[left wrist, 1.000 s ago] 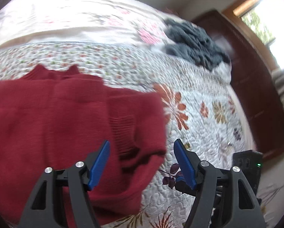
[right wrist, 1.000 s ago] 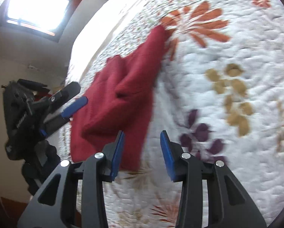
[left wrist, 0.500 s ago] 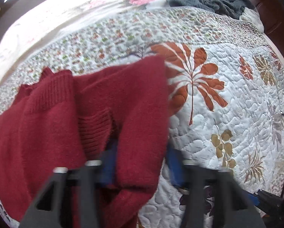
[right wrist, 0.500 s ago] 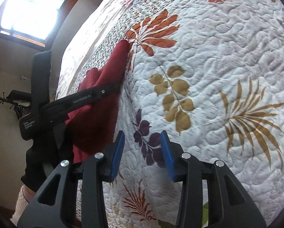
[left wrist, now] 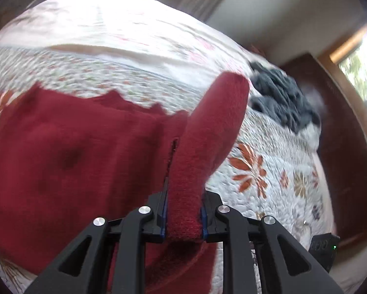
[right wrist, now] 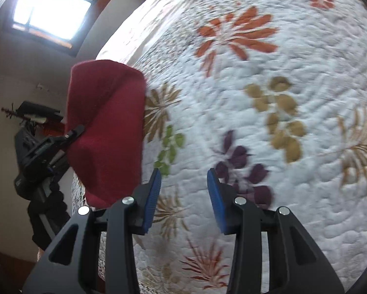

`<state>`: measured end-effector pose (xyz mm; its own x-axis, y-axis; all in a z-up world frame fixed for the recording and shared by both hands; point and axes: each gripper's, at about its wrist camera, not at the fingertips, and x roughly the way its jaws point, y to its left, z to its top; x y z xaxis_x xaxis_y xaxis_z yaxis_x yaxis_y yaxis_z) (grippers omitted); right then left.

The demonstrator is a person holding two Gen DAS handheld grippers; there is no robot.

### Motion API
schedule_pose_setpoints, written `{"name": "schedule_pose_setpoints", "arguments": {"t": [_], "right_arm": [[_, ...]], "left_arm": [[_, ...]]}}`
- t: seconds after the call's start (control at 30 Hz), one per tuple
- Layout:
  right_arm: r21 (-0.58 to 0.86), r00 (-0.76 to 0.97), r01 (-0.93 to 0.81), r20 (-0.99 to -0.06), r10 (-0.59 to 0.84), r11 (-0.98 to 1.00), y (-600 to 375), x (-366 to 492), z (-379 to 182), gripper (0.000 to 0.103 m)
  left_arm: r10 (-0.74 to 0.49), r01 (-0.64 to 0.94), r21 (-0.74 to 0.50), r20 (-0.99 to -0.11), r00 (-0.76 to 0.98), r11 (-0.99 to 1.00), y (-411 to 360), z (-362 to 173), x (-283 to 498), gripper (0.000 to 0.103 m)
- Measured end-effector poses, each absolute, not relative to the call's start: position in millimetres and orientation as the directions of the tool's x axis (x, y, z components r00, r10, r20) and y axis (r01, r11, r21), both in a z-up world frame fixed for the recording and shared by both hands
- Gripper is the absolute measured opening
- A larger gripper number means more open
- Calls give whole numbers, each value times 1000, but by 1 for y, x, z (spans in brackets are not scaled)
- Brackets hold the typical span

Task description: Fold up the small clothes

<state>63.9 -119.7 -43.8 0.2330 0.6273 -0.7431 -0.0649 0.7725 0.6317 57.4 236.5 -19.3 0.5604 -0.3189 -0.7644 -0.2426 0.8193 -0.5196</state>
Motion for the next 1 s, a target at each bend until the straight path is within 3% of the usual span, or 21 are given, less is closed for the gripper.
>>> {"name": "schedule_pose_setpoints", "arguments": {"t": [0.23, 0.33, 0.47, 0.6, 0.67, 0.83, 1.0], "right_arm": [[659, 175, -160, -714, 678, 735, -49, 74, -35, 39], [694, 157, -187, -678, 718, 695, -22, 81, -32, 39], [760, 141, -180, -608, 781, 624, 6, 93, -33, 39], [719, 96, -157, -671, 736, 677, 26, 110, -51, 39], [694, 79, -153, -701, 708, 704, 30, 112, -60, 39], [672, 78, -147, -723, 686, 725, 27, 109, -68, 39], [664, 70, -156, -731, 679, 731, 29, 106, -74, 39]], "left_arm": [[-389, -323, -591, -766, 511, 739, 267, -73, 54, 22], [-399, -322, -589, -772, 494, 741, 266, -79, 52, 27], [-414, -307, -594, -770, 486, 744, 268, -81, 49, 42], [-428, -315, -616, -756, 496, 722, 280, -74, 41, 66], [-422, -333, -620, -754, 502, 711, 289, -75, 35, 73], [-512, -356, -693, -711, 483, 626, 299, -96, 34, 74], [-576, -327, -761, -641, 507, 560, 296, -104, 43, 84]]}}
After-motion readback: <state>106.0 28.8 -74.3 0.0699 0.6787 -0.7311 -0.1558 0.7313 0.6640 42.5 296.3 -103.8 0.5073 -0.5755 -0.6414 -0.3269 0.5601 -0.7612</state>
